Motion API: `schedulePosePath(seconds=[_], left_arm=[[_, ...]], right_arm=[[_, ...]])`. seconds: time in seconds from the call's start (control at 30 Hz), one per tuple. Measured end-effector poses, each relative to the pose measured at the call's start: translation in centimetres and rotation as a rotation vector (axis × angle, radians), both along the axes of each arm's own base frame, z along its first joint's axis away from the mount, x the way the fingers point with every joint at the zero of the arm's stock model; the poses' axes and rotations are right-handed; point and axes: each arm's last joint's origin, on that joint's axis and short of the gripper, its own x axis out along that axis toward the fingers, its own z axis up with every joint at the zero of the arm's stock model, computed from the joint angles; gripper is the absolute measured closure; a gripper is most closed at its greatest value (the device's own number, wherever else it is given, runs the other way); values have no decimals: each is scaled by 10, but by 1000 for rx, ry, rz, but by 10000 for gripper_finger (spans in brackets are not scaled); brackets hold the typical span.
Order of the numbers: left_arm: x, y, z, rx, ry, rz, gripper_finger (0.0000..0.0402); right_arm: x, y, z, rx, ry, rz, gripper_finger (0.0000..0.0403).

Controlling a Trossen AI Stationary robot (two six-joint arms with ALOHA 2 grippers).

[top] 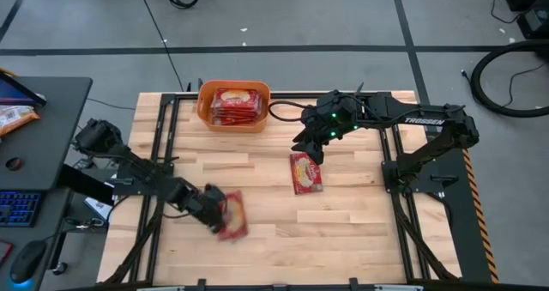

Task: Sort popcorn bags into baskets
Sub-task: Put the popcorn bag into the orange bin

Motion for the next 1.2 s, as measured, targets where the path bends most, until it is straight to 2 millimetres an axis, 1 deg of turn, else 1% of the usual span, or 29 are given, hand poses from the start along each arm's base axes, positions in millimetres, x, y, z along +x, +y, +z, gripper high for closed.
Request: schedulePosePath(seconds=[0.1,0.13,0.2,0.3,0.43,0.53,0.63,0.73,0.83,1.0,1.1,1.2], left_arm=[[10,16,1,96,-91,191,269],[13,20,3,110,-106,223,269],[21,25,10,126,-139,211,269],[32,25,23,166,-180,79,273],[49,25,45,332,-264,-177,285],[57,32,55,488,-233,-322,289],[65,42,60,577,-181,-395,284],[74,48,55,622,-144,-450,264],[80,48,47,643,-112,-515,233],[81,44,29,621,-38,-699,180],[79,40,21,635,4,-787,165],[78,36,14,673,36,-853,163]], right_arm=[[0,0,0,1,1,0,247],[0,0,0,5,2,-3,247],[0,0,0,13,3,-7,247],[0,0,0,22,4,-4,247],[0,0,0,31,5,-10,247],[0,0,0,34,5,-12,247],[0,0,0,42,6,-18,247],[0,0,0,52,8,-26,247],[0,1,0,62,12,-32,247],[-1,1,-1,68,18,-36,247],[-1,1,-1,70,18,-38,247],[-1,1,-1,70,19,-38,247]])
